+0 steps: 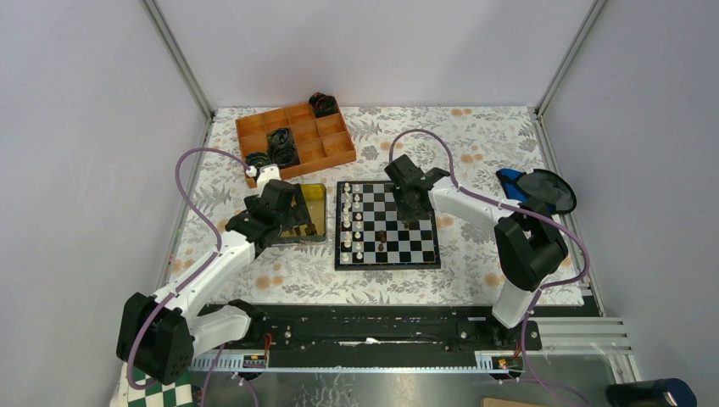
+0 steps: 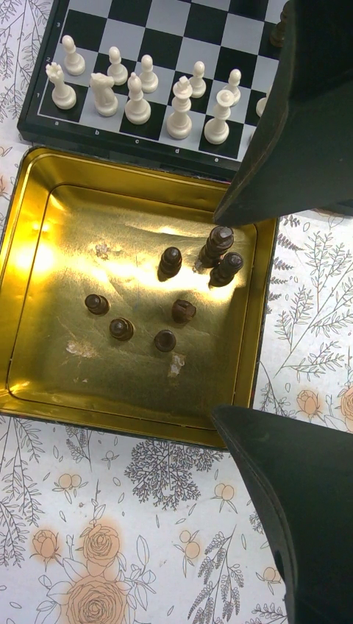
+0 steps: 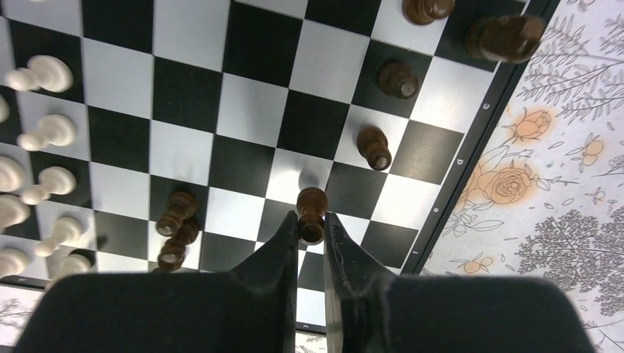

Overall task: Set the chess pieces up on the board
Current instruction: Pick up the chess piece from the chessboard, then place the chess piece on the chessboard.

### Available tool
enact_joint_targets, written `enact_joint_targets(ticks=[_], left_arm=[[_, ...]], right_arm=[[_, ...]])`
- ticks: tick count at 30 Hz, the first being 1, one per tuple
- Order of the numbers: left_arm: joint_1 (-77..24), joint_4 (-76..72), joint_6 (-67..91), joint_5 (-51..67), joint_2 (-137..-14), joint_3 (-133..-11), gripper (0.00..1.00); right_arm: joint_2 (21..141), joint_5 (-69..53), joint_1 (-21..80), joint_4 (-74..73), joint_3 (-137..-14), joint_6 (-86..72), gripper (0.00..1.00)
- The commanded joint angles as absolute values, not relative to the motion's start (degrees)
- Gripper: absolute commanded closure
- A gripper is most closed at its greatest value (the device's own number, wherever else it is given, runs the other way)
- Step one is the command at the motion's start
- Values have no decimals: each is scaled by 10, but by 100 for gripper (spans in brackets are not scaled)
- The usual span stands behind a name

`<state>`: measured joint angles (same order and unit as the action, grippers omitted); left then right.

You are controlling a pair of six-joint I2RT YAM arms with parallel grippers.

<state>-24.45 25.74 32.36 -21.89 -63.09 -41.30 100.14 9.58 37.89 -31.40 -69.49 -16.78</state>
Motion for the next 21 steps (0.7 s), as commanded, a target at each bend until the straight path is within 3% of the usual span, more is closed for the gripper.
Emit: enact_joint_targets(ticks=[1,10,21], left_arm=[[-250,245,312,-230,-620,-418,1],[-251,246,314,-235,-606,-417,1],[-257,248,314,-243,-614,-417,1]], right_arm=[[967,116,384,-345,-761,-163,100],[992,148,356,-388,-891,-141,100],[1067,144,264,-381,-963,-114,99]])
